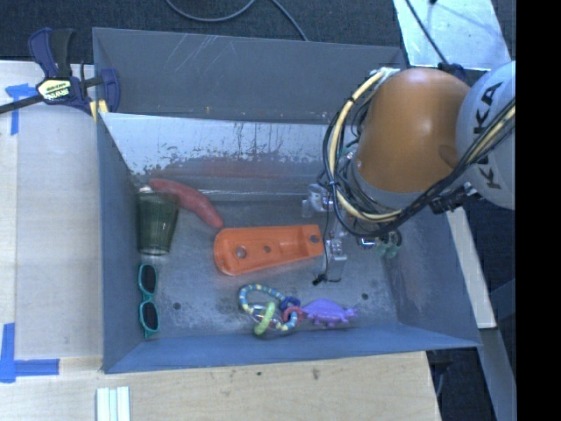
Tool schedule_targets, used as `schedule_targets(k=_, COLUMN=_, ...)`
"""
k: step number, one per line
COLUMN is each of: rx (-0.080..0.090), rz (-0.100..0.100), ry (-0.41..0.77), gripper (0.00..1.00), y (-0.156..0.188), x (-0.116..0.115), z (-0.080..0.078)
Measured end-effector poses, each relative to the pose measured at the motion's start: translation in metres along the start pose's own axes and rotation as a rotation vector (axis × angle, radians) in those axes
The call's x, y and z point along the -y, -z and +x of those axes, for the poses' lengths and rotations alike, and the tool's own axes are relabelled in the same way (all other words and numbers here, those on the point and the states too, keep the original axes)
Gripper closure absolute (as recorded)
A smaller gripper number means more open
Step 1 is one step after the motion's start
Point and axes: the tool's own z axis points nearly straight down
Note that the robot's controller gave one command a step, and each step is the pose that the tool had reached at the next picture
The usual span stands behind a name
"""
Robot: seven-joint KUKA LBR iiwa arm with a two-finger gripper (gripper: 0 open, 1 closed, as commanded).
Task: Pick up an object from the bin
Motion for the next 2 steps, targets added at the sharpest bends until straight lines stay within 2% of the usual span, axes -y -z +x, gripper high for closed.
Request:
schedule_targets(k=1, rx=0.008, rz=0.0, ry=-0.001, gripper=0.0, y=0.004, x=0.0, z=-0.002)
schedule_targets(k=2, rx=0.017, rz=0.0, ry=0.017, gripper=0.0, y=-0.034, x=0.005, z=-0.019)
